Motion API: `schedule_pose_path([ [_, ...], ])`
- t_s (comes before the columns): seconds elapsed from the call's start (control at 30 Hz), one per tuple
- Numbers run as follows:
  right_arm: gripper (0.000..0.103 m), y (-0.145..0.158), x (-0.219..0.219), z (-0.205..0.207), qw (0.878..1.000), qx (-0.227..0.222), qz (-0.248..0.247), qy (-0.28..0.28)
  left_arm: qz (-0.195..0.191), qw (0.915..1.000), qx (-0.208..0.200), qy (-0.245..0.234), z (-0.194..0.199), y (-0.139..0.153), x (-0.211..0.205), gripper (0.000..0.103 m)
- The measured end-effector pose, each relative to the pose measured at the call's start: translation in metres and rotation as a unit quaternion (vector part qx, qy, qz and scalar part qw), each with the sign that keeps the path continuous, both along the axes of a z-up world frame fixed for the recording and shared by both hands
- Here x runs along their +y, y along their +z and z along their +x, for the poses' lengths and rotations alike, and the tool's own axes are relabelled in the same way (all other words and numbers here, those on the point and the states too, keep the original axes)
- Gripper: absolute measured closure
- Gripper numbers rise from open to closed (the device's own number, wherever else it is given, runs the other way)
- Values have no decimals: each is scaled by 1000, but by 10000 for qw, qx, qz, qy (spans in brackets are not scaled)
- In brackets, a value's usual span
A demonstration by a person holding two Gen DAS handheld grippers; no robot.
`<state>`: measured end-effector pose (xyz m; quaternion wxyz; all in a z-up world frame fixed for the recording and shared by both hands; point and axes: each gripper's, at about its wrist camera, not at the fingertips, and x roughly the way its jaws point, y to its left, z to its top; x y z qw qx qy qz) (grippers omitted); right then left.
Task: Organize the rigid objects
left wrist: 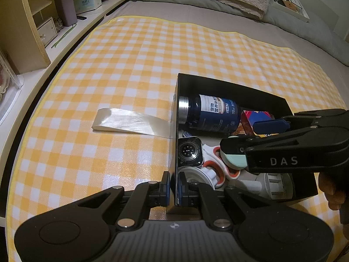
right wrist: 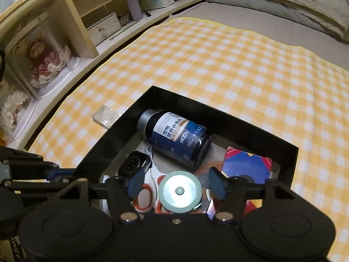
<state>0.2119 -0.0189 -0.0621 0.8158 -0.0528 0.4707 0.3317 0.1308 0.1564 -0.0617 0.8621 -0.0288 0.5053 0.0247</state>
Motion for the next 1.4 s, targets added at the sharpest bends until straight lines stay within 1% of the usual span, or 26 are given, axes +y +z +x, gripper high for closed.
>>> schedule_pose_path([
  [0.13,36,1,-1,-1,10000,45,-13,-5,9,10000,4,2,0,0,0,95],
  [0.27,33,3,-5,-1,9999,117,25,-52,11,10000,5,3,0,0,0,95],
  [0.33,31,7,-9,-4,9999,92,53,-84,12,10000,6,1,0,0,0,95],
  [0.4,24,12,-13,-6,9998,63,92,-135,7,10000,3,2,0,0,0,95],
  [0.6,15,31,-33,-17,9993,-144,133,-314,19,10000,3,1,0,0,0,95],
  [0.8,9,49,-56,-30,9978,-381,177,-517,69,10000,-8,1,0,1,-1,95],
  [1.03,4,78,-77,-55,9943,-761,192,-725,82,9999,-62,3,-3,3,-2,95],
  [1.1,0,84,-84,-64,9924,-881,192,-839,89,9999,-88,0,-4,4,-2,95],
  [1.2,0,87,-91,-78,9907,-901,178,-1000,99,9999,-136,0,-6,6,-3,95],
  [1.23,0,88,-94,-82,9904,-891,186,-1045,102,9998,-154,4,-6,6,-3,93],
  [1.27,0,88,-97,-87,9899,-883,188,-1095,105,9998,-176,7,-7,8,-4,89],
  [1.33,0,88,-101,-97,9884,-923,170,-1193,90,9996,-261,-11,-11,13,-5,62],
  [1.4,0,88,-105,-105,9865,-1015,150,-1279,63,9992,-393,-59,-17,20,-8,56],
])
